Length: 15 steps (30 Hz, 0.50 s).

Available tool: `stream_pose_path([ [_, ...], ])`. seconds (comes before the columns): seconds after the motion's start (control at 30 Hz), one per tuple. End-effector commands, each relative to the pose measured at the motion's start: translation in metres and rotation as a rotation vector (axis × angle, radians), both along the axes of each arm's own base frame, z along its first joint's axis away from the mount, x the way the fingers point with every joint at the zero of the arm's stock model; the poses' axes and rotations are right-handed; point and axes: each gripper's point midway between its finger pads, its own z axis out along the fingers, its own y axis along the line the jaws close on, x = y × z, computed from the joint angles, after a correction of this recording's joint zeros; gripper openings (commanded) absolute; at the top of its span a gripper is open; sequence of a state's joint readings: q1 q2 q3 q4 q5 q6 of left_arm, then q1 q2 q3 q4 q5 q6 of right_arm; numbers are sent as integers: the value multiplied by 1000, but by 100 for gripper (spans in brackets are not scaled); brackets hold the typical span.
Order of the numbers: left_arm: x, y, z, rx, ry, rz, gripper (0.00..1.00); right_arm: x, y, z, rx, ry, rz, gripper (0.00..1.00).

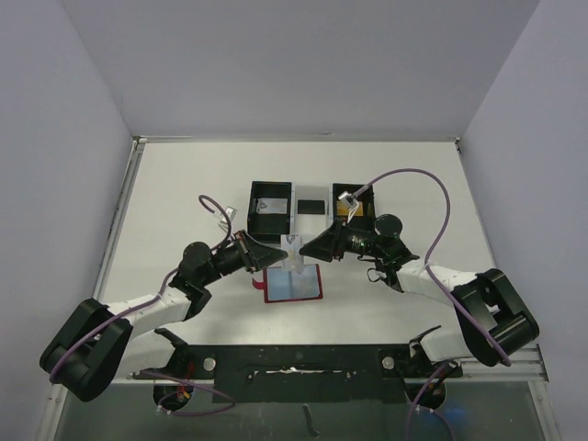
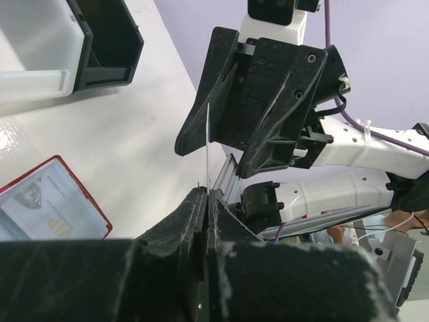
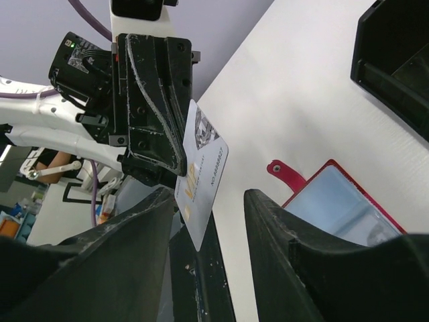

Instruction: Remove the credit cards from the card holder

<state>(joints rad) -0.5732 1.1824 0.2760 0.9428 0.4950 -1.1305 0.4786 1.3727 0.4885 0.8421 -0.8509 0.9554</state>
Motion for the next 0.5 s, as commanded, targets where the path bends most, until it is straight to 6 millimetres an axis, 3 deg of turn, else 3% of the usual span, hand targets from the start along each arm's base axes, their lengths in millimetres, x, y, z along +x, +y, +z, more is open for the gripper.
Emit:
stream_pose_path([
  [0.0, 0, -2, 35, -90, -108, -16, 0, 0, 4, 27, 50, -86, 44, 44],
  [0.3, -2, -4, 43, -117, -122, -39, 0, -4, 10, 44, 103, -86, 87, 27],
  [0.47, -3, -4, 47, -130, -135, -44, 0, -8, 9, 42, 117, -71, 103, 23],
])
